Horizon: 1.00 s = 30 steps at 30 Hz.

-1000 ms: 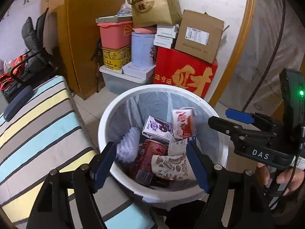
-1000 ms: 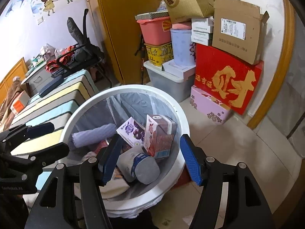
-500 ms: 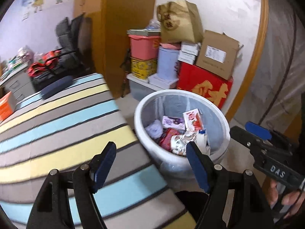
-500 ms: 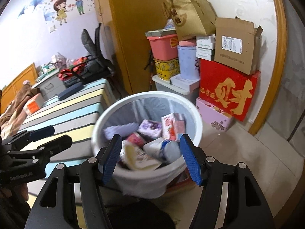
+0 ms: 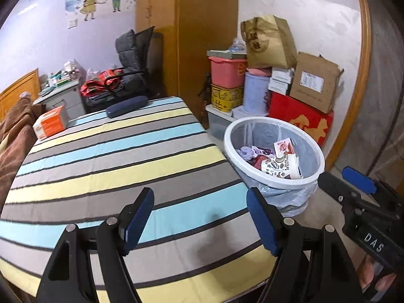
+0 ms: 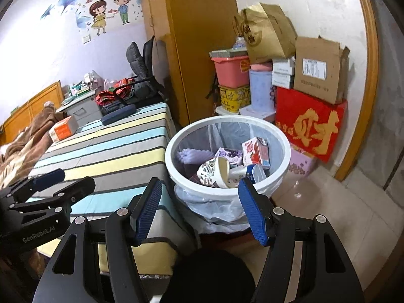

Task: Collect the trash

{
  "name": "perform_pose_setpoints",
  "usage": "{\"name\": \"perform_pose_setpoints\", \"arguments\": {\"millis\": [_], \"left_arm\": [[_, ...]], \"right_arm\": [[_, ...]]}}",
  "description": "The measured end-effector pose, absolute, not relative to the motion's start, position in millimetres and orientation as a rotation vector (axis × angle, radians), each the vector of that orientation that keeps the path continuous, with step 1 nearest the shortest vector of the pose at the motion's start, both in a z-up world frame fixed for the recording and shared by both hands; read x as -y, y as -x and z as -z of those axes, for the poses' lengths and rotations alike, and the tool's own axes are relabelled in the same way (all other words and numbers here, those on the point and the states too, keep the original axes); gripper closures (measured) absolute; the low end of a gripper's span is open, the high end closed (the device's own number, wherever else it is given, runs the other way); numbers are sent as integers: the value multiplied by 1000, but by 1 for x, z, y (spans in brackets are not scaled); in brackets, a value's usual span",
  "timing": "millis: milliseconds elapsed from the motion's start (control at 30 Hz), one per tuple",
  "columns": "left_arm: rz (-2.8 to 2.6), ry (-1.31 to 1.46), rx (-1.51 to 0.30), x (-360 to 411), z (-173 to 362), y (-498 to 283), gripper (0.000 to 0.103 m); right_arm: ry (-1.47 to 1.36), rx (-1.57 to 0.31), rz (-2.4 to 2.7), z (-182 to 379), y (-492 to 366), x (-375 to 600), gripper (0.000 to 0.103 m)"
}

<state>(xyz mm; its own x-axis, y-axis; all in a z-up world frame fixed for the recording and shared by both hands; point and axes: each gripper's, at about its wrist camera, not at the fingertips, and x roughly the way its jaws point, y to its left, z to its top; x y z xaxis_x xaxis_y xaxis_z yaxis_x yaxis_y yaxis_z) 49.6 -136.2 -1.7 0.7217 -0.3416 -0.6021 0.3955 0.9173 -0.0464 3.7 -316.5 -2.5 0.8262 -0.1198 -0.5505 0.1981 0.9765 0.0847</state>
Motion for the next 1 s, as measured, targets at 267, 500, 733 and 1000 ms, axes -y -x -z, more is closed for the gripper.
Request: {"name": "perform_pose_setpoints", "arguments": {"millis": [267,500,733,1000], "left_arm": [[375,-71,-632,123,7,-37,26],[362,-64,-622,116,4,-34,26],[357,-65,-616,117,3,-32,26],[364,-67,-617,117,3,-32,26]], "right_arm": [[-142,-581,167,6,-3,303,38],[-149,-578,158,8,1,296,38],[-147,-579,161,8,1,295,38],[-149,-572,172,6,4,295,38]]}}
